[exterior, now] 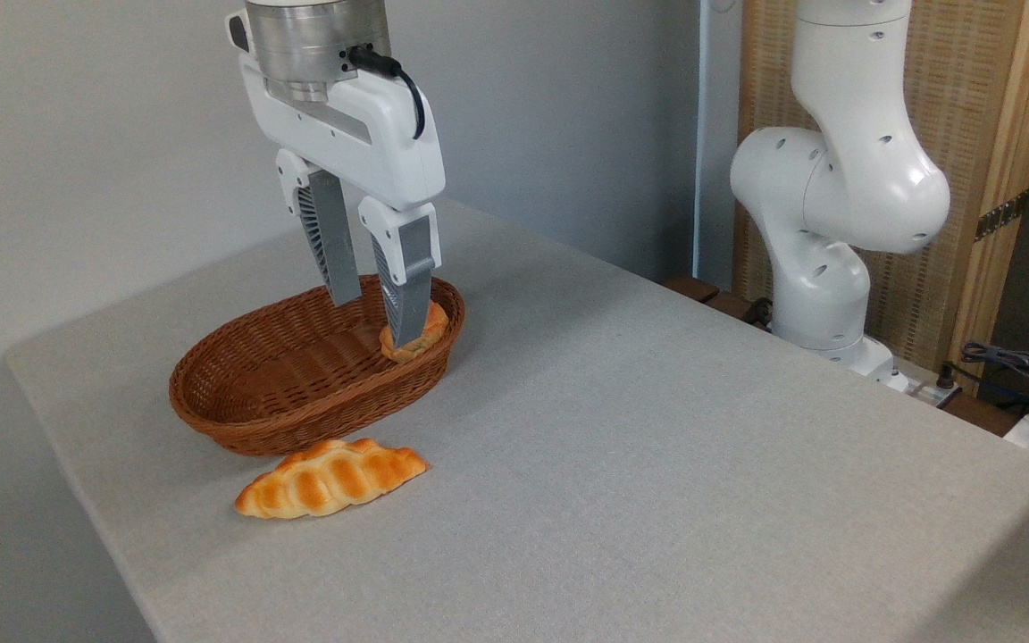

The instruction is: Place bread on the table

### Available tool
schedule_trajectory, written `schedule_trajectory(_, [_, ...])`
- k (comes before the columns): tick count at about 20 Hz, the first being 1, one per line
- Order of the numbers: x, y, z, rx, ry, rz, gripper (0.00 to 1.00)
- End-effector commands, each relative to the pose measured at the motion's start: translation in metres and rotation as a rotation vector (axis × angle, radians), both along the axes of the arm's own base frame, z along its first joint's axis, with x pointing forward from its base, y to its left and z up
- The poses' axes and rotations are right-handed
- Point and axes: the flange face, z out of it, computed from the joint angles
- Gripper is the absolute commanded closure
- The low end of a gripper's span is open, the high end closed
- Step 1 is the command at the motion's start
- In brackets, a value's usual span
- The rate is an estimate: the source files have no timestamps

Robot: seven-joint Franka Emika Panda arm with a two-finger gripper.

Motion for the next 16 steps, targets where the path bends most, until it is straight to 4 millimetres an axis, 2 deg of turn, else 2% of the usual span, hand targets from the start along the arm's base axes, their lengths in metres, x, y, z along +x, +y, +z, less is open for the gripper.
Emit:
schedule_trajectory(1, [0.000, -0.003, 0.000, 0.007, 0.007, 0.002, 0.00])
schedule_trajectory(4, [0.000, -0.008, -0.005, 0.006, 0.018, -0.004, 0.00])
schedule_trajectory(13, [-0.006, -0.009, -0.001, 0.004, 0.014, -0.012, 0.00])
schedule_trajectory(15, [-0.018, -0.030, -0.015, -0.005, 0.027, -0.045, 0.00])
schedule_trajectory(16, [-0.025, -0.048, -0.024, -0.009, 0.040, -0.074, 0.00])
